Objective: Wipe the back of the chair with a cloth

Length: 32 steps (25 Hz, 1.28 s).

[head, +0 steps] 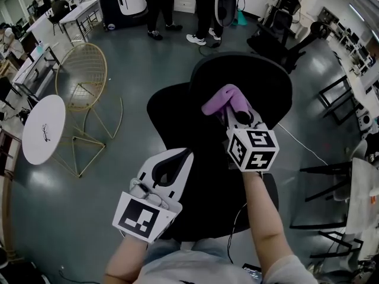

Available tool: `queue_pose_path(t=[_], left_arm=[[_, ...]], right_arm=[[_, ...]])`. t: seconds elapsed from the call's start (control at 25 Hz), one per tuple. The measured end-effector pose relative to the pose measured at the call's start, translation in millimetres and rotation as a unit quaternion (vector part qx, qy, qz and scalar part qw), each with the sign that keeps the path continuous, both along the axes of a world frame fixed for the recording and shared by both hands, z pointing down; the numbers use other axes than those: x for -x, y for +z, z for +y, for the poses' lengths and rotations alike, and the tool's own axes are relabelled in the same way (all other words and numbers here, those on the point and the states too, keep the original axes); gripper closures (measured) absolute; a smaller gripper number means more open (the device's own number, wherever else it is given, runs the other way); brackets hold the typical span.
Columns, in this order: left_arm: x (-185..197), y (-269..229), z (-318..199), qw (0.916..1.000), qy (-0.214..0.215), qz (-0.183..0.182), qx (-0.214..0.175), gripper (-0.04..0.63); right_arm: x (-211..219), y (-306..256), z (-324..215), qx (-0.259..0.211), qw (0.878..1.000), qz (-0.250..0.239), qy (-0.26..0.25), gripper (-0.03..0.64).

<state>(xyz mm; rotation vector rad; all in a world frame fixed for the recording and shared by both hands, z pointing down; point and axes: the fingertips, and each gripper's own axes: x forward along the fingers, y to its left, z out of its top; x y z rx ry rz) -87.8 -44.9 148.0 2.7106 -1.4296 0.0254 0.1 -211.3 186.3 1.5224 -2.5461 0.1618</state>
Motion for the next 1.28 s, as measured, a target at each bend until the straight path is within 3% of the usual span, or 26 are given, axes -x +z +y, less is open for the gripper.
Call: queue_pose_path(t=[0.4, 0.76, 1.28], left_arm=[[17.2, 1.7, 2.5, 0.9999, -0.015, 0.004, 0.001, 0.583], [25.2, 5.3, 3.5, 0.9996, -0.027, 0.007, 0.003, 0.583], [37.8, 25.5, 7.7, 0.9991, -0.039, -0.005, 0.013, 0.583]], right_arm=[[75.4, 0.5, 36.2, 0.001, 0.996, -0.008, -0.086, 0.573], [71.4, 8.1, 43.6, 0.002, 0.996, -0.026, -0.089, 0.573], [95.1, 80.5, 56.7, 0.055, 0.992, 0.013, -0.111, 0.572]])
